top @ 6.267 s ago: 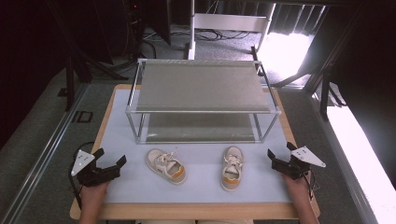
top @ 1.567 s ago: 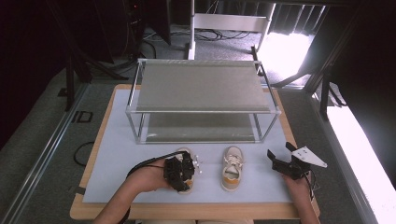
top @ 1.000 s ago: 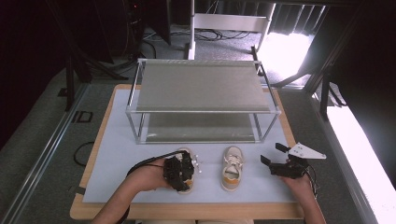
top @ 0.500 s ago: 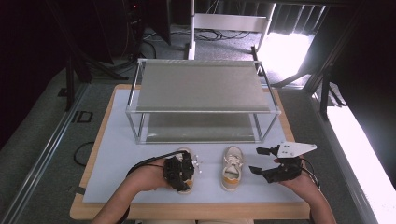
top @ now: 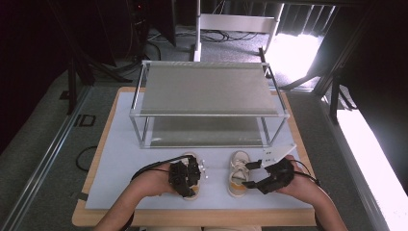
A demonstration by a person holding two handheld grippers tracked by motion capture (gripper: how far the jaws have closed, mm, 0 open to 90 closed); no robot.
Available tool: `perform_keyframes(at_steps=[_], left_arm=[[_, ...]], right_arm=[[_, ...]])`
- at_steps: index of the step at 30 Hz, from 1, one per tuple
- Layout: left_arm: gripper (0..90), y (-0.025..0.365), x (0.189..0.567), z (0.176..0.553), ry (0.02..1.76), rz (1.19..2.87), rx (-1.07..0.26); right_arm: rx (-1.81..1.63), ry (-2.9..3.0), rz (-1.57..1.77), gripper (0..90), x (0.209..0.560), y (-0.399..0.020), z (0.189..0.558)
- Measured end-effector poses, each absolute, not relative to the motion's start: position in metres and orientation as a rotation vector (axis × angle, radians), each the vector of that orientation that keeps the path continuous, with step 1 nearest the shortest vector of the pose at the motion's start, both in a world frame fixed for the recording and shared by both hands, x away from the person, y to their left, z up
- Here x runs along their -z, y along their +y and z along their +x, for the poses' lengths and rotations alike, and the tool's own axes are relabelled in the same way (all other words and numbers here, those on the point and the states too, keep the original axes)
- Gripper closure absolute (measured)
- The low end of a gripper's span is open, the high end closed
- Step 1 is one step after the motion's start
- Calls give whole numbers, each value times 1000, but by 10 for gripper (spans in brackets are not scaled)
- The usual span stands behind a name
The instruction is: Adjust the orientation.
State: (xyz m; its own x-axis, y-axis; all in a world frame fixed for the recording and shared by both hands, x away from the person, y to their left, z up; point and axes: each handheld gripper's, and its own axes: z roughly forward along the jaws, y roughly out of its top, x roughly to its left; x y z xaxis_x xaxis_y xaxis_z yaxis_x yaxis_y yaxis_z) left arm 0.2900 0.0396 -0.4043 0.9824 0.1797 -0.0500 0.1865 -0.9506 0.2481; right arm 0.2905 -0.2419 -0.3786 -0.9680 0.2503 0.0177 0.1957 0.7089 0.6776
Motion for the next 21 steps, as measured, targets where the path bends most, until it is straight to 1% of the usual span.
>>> perform_keyframes(at_steps=[6, 8, 9, 10, 12, 13, 18, 20, 21], left_arm=[[681, 38, 404, 290, 270, 2883, 36], [682, 38, 404, 290, 271, 2881, 38], [682, 39, 404, 290, 275, 2878, 39], [681, 39, 404, 290, 274, 2876, 39], [681, 39, 404, 290, 275, 2876, 41], [681, 39, 404, 290, 275, 2875, 42], [682, 39, 405, 290, 277, 2875, 44], [681, 39, 406, 290, 280, 2868, 44], [681, 40, 406, 290, 281, 2869, 47]], right_arm=[[-931, 2986, 292, 449, 381, -218, 293], [-861, 3019, 253, 499, 384, -210, 293], [-831, 3035, 237, 502, 386, -207, 293], [-791, 3035, 227, 526, 388, -204, 293], [-703, 3030, 201, 528, 392, -196, 294], [-678, 3039, 200, 558, 394, -193, 294], [-579, 3099, 185, 609, 397, -181, 300], [-548, 3093, 188, 673, 396, -179, 301], [-534, 3092, 177, 668, 396, -178, 301]])
